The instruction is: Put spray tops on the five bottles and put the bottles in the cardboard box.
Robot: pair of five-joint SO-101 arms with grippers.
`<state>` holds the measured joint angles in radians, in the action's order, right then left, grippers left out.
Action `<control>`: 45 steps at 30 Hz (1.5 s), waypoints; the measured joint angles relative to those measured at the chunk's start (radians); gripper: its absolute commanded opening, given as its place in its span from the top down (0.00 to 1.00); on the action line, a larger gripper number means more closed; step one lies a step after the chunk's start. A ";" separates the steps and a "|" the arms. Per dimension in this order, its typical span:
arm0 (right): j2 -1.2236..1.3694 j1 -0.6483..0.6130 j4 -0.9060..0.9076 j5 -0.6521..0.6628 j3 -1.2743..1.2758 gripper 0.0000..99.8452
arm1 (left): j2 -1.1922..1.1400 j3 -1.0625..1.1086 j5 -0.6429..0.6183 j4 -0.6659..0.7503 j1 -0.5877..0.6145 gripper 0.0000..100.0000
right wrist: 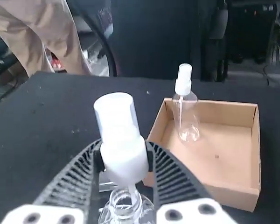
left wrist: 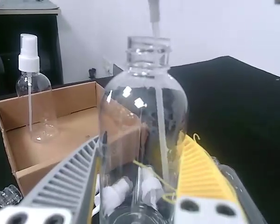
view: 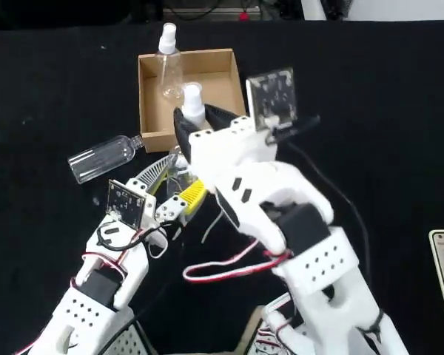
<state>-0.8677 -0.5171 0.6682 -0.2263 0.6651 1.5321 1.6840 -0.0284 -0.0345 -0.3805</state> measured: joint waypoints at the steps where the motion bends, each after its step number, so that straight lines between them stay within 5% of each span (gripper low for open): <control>1: -0.023 0.000 -0.020 0.000 0.028 0.99 | 0.000 0.000 0.000 0.000 0.000 0.83; 9: -0.117 -0.003 -0.201 0.000 0.196 0.99 | 0.000 0.000 0.000 0.000 0.000 0.83; 38: -0.123 -0.026 -0.368 0.061 0.376 0.99 | -0.002 0.000 -0.058 -0.002 0.023 0.83; 45: -0.123 -0.029 -0.370 0.061 0.376 0.83 | -0.002 0.000 -0.058 -0.002 0.023 0.83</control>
<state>-0.9904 -0.5462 0.2984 -0.1649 1.0411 1.5305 1.6840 -0.0867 -0.0361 -0.3575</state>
